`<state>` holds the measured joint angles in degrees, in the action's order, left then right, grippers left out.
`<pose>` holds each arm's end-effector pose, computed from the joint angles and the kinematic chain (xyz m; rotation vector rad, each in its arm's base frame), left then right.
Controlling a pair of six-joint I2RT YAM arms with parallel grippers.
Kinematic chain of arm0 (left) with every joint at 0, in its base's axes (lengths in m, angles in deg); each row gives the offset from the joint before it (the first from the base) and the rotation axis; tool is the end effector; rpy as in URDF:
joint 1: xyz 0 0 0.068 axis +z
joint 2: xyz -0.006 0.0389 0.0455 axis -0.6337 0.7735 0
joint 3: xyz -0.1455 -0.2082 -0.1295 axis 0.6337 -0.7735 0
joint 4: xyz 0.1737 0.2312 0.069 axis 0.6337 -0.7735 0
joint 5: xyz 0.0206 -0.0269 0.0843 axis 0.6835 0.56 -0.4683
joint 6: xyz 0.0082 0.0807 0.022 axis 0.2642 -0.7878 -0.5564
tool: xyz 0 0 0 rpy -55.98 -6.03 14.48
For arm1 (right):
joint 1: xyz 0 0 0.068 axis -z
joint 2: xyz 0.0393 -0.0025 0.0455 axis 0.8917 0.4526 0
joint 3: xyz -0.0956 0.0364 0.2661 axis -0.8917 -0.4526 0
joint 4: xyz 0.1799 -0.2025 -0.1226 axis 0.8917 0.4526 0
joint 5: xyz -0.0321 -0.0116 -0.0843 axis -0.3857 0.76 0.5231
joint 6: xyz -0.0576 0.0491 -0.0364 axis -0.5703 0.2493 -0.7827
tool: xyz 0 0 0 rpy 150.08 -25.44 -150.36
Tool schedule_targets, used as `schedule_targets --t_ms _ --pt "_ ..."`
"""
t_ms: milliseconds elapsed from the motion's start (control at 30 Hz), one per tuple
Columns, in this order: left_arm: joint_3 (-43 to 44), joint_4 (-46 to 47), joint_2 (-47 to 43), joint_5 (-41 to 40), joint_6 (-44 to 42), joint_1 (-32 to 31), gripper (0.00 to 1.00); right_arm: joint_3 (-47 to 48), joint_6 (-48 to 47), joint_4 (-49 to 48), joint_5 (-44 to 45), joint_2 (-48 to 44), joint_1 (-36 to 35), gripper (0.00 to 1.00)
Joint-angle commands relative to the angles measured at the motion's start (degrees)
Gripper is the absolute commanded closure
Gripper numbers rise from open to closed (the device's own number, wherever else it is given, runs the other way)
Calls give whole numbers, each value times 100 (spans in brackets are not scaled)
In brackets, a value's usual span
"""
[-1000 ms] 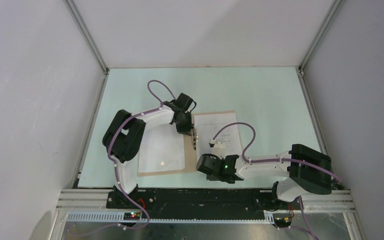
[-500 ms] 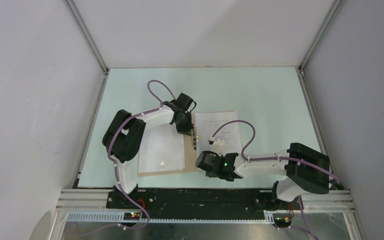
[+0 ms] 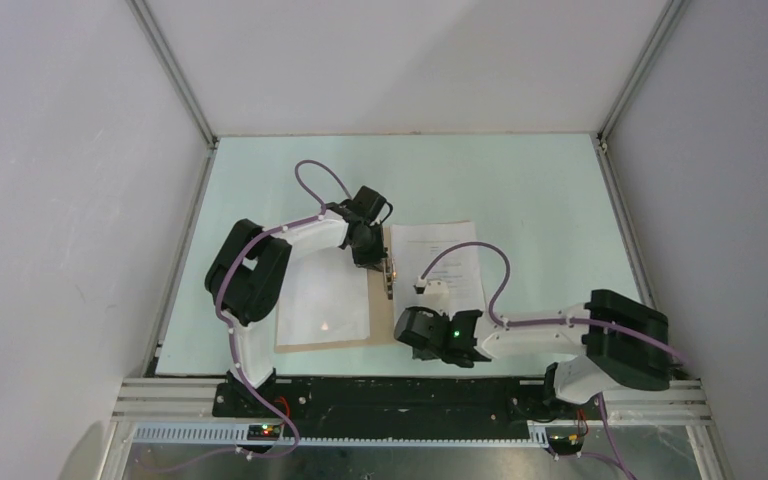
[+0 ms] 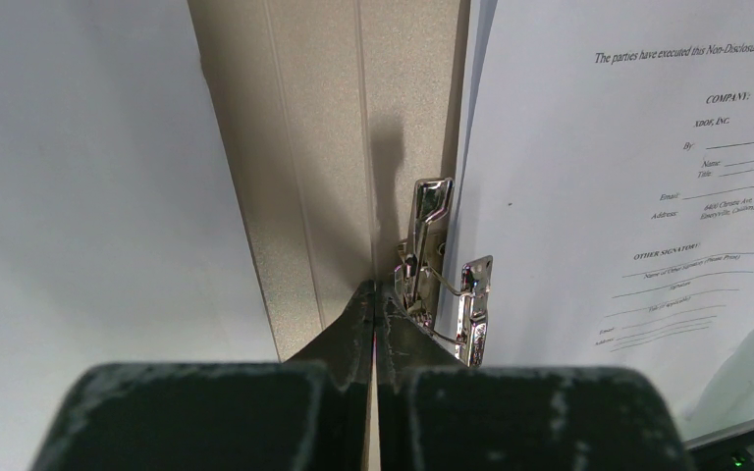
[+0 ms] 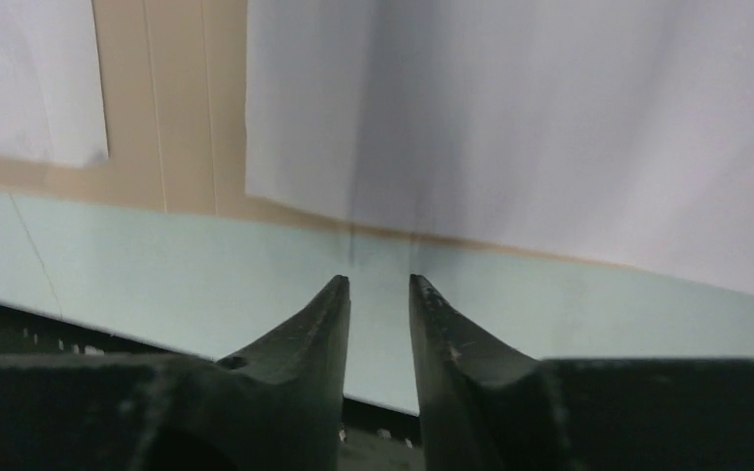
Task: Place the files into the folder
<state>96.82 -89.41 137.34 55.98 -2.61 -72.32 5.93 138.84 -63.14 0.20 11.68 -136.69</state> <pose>0.3537 -0.2373 0.1079 -0.1238 2.8460 -0.4283 0.1156 0.2890 0.1139 -0.1898 2.5686 0.3298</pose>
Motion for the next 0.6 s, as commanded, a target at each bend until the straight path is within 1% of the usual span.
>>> schedule_targets --t_ms 0,33,67,133,200,233,267,300,333,367,400,433,467,500,533,567 --pt "46 -20 297 -66 -170 -47 100 -63 -282 422 30 -808 -32 62" --pt "68 -26 322 -59 -179 -44 100 -59 -321 472 -11 -1065 105 59" --pt "99 -25 332 -46 -189 -41 100 -61 -415 490 -34 -1179 195 58" --pt "165 -28 358 -30 -203 -44 100 -56 -630 541 -86 -1481 600 56" --pt "208 -30 376 -15 -204 -45 100 -55 -912 575 -156 -1791 1217 53" --pt "223 -33 377 -12 -204 -44 100 -60 -1005 573 -262 -1850 1726 51" --pt "246 -36 384 -4 -211 -47 100 -59 -1203 523 -304 -1943 1981 50" --pt "269 -36 390 -2 -212 -44 100 -57 -1406 472 -347 -1965 2504 47" --pt "284 -43 409 10 -217 -51 100 -60 -1503 342 -369 -1952 2766 46" --pt "312 -48 424 18 -220 -50 100 -62 -1690 258 -480 -1913 3318 43" --pt "323 -53 440 30 -222 -50 100 -57 -1772 46 -558 -1796 3568 41" --pt "339 -58 453 37 -226 -49 100 -60 -1946 -83 -734 -1716 4057 34" --pt "346 -61 462 42 -230 -54 100 -57 -2028 -355 -817 -1544 4254 31" --pt "358 -62 468 47 -242 -57 100 -56 -2160 -494 -976 -1437 4617 26" --pt "364 -71 479 51 -245 -58 100 -60 -2209 -805 -1053 -1224 4919 24" --pt "373 -71 486 56 -259 -51 100 -49 -2286 -939 -1211 -1114 5037 21"
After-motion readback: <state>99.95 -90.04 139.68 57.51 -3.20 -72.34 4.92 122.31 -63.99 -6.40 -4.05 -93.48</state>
